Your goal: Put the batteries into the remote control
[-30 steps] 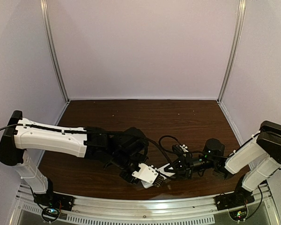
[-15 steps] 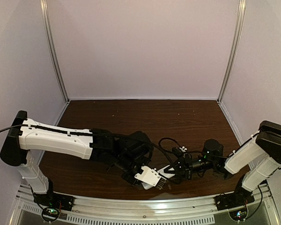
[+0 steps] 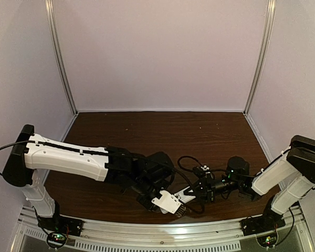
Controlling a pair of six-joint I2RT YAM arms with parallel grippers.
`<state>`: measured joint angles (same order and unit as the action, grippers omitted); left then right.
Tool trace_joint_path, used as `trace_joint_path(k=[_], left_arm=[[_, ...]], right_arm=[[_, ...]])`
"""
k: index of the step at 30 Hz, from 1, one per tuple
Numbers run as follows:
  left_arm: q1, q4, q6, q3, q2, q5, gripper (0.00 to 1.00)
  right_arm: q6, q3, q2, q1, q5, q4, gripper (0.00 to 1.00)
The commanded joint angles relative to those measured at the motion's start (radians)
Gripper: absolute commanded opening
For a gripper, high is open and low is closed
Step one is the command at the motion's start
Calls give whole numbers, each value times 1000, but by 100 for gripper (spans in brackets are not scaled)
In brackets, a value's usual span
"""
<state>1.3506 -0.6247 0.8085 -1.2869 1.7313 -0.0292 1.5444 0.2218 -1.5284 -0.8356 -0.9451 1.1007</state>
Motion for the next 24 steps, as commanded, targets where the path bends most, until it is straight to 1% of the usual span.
trace_joint_path(k=[1, 6, 10, 15, 18, 19, 21, 24], left_arm=[[17, 78, 32, -31, 73, 56, 2], [27, 65, 49, -30, 83, 91, 3], [29, 58, 34, -39, 80, 107, 4], [29, 57, 31, 4, 2, 127, 9], [30, 59, 9, 33, -57, 165, 14], [29, 70, -2, 41, -79, 184, 17], [28, 123, -32, 72, -129, 215, 22], [20, 259, -74, 156, -239, 185, 29]], right_arm=[[17, 61, 35, -31, -59, 571, 0], [18, 65, 38, -31, -58, 567, 0], [7, 64, 37, -31, -60, 557, 0], [-73, 48, 54, -14, -61, 456, 0], [-144, 46, 103, 10, -53, 332, 0], [-179, 51, 125, 19, -49, 270, 0], [-263, 64, 177, 25, -28, 130, 0], [-415, 93, 269, 38, 7, -97, 0]])
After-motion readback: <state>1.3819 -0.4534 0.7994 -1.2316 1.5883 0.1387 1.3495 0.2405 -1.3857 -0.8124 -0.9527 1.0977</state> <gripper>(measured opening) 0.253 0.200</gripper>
